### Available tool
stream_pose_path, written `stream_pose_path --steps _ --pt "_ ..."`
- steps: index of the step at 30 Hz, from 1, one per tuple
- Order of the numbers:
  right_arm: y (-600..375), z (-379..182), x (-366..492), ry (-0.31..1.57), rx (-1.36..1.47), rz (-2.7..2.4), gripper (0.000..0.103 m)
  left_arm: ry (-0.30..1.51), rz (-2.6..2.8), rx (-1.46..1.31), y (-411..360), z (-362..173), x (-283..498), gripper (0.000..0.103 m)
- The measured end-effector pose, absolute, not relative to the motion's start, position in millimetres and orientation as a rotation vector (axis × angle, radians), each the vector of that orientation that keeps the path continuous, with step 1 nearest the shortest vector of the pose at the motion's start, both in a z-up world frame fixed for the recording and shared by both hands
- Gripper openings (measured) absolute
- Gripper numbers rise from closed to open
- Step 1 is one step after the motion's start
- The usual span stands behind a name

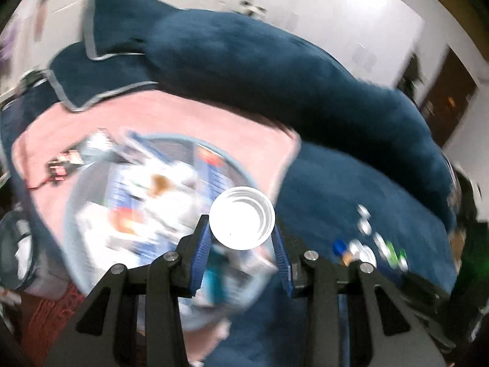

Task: Organize objects
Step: 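Carry both white caps over the basket and open both tools to drop them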

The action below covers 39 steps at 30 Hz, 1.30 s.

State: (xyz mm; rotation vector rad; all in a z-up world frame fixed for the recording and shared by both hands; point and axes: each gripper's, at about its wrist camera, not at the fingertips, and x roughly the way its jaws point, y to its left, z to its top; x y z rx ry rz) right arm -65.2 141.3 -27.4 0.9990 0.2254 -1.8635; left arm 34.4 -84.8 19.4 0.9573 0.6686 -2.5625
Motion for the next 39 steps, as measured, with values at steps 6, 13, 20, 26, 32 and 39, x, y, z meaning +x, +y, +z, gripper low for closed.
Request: stream_pose_path --steps 6,13,20,26,32,39 --pt "73.9 -0.7 -26.4 0.233 0.948 -1.729 0.032 0.743 -2.398 0.894 -170.6 27.3 57.6 0.041" --pt "25.4 3.6 0.5 0.263 0.955 -1.621 0.033 0.782 -2.289 1.017 -211.6 -3.8 44.3 0.041" --pt "32.3 2.3 1.3 0.247 0.953 -1.636 0.092 0.812 -2.228 0.990 -223.2 -11.9 54.3 0.102" --pt "50.6 5.7 -10.3 0.183 0.947 -1.694 0.096 0.789 -2.234 0.975 -214.9 -6.5 60.5 0.102" --pt "72.3 8.1 -21.0 0.165 0.947 -1.739 0.097 0.721 -2.275 0.960 -191.6 8.8 61.9 0.102" --pt "110.0 -6.2 -47.8 0.208 1.001 -1.799 0.097 0.574 -2.375 0.977 -132.9 23.8 51.2 0.102"
